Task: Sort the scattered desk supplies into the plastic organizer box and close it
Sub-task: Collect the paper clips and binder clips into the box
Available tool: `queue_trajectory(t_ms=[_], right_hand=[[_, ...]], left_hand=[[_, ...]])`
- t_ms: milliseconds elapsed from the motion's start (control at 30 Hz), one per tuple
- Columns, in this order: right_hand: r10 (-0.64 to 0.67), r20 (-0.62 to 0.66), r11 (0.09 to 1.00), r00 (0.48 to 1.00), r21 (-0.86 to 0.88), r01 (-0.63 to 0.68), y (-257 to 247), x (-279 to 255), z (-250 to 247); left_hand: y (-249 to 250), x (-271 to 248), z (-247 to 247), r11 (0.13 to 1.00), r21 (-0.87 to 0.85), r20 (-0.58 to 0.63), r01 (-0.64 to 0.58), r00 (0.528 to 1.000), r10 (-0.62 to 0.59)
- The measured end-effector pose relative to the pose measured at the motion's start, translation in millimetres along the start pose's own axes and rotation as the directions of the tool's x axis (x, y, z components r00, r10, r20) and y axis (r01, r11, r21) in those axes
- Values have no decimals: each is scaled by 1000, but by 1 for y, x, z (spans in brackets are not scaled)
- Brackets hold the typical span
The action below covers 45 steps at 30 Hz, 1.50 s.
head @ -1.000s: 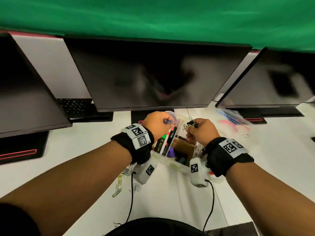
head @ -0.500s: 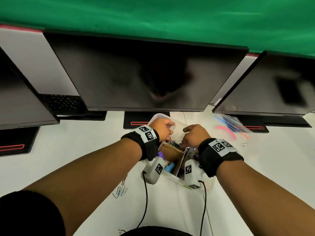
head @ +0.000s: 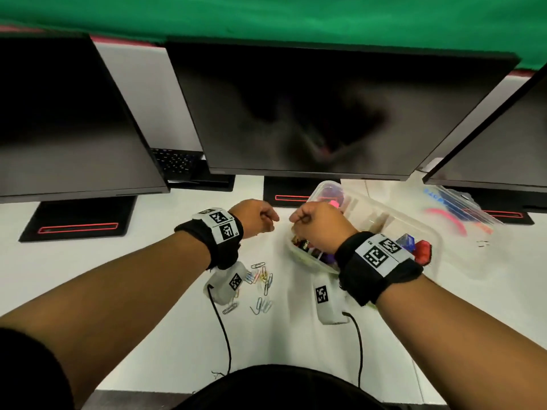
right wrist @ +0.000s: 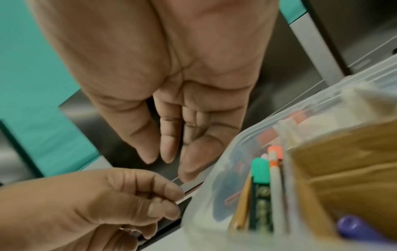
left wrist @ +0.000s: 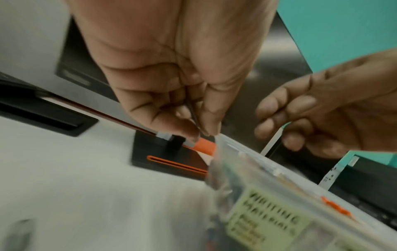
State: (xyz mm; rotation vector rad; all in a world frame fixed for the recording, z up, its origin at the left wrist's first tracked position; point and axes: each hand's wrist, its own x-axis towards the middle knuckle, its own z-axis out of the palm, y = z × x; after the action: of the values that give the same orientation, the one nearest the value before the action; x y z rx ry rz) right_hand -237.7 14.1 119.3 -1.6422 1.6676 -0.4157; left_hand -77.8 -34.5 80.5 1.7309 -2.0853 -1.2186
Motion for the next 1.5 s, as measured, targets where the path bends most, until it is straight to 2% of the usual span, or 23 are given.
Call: queue_trajectory(t_ms=[133, 233, 300, 433, 500, 600, 767, 900, 1000, 1100, 1167, 1267, 1367, 1500], right_hand=[[-98, 151, 968, 984, -216, 130, -17, -5, 37], [-47, 269, 939, 962, -317, 135, -9, -6, 68], [19, 316, 906, 948, -407, 118, 3, -8, 89], [229, 344, 845, 910, -535, -11, 31, -15, 111], [301, 334, 847, 893, -523, -90, 42, -18, 117], [337, 315, 872, 887, -459, -169, 48, -23, 130], [279, 263, 924, 924, -334, -184, 43, -20, 155], [204, 143, 965, 968, -197, -174, 40, -3, 167], [151, 48, 980, 987, -141, -143, 45, 12, 169], [76, 30, 984, 997, -161, -70, 45, 24, 165], [19, -6, 981, 1000, -195, -20, 45, 29, 160], [-12, -58, 966, 998, -258, -4, 49, 38, 155], [27, 95, 933, 995, -359, 9, 49, 50, 156], [95, 309, 907, 946, -419, 46, 35, 63, 161]], left_hand=[[-51, -15, -11, 960, 276, 128, 48, 988, -86], [-90, -25, -11, 881, 468, 158, 71, 974, -162], [-112, -30, -9, 854, 511, 146, 100, 969, -201], [-139, -43, -3, 852, 496, 136, 167, 954, -266], [-146, -49, 2, 865, 471, 171, 171, 945, -279], [-152, -55, 13, 894, 423, 211, 147, 944, -254], [-143, -50, 37, 945, 315, 239, 86, 957, -167], [-133, -47, 57, 947, 317, 225, 54, 965, -131], [-130, -39, 63, 972, 216, 127, 92, 984, -121], [-128, -31, 56, 982, 147, 6, 117, 993, -119], [-129, -26, 47, 983, 157, -48, 91, 995, -85], [-134, -23, 33, 974, 210, -67, 81, 995, -69], [-137, -21, 28, 957, 274, -39, 97, 995, -89], [-137, -20, 37, 919, 387, 118, 72, 985, -127]])
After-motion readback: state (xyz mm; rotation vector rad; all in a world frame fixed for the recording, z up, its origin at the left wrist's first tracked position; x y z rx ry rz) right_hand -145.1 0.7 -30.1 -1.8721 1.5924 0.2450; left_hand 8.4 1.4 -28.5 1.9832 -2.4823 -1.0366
